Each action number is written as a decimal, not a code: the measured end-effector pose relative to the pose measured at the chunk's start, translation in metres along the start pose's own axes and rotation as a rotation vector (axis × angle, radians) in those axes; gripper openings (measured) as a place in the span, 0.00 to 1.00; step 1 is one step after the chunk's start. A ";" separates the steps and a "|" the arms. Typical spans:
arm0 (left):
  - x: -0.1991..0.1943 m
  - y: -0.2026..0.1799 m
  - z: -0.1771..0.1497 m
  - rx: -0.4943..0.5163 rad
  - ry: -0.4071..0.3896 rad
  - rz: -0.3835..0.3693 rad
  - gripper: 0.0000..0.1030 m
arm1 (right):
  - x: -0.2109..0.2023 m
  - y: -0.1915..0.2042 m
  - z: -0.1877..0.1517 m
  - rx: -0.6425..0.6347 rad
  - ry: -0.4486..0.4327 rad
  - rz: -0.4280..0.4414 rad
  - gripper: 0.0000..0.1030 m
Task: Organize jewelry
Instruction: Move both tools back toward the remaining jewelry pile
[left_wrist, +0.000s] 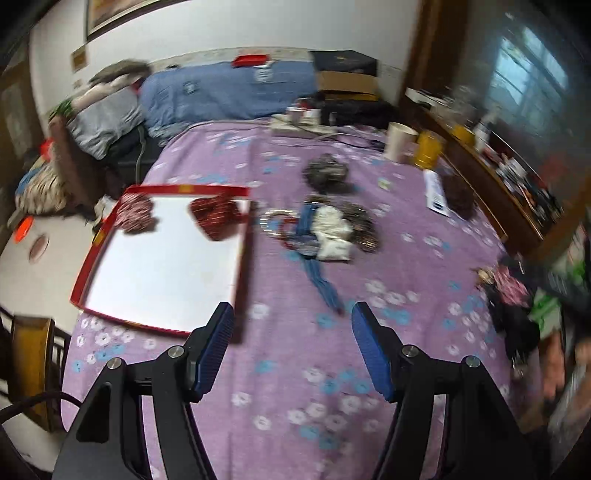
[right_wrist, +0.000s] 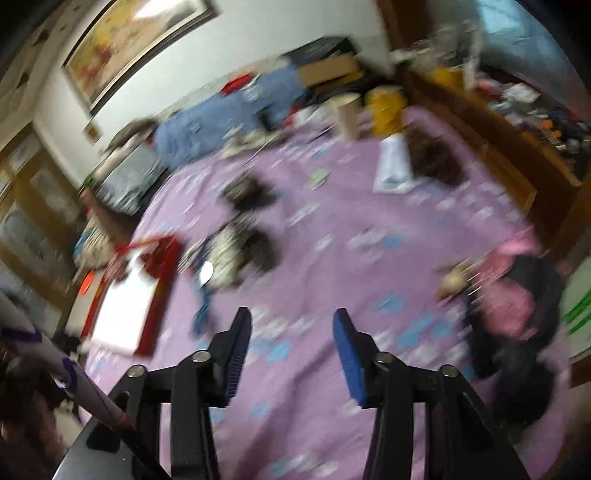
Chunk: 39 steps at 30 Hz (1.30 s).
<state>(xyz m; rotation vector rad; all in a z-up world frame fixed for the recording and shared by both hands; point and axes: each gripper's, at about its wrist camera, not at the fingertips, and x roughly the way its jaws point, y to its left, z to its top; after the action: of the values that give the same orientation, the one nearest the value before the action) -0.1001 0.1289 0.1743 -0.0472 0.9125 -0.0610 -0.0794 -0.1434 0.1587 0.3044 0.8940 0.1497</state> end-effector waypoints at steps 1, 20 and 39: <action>-0.001 -0.007 -0.002 0.014 0.007 0.007 0.64 | -0.001 -0.017 0.007 0.040 -0.012 -0.017 0.51; 0.059 0.018 -0.001 -0.056 0.131 0.074 0.64 | 0.066 -0.014 -0.042 0.056 0.148 0.116 0.51; 0.205 0.026 0.070 -0.081 0.185 -0.155 0.49 | 0.161 0.076 0.034 -0.086 0.178 0.135 0.52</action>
<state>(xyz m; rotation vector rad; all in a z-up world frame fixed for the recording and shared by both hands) 0.0812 0.1413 0.0532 -0.1895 1.0952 -0.1746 0.0470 -0.0371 0.0835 0.2737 1.0406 0.3436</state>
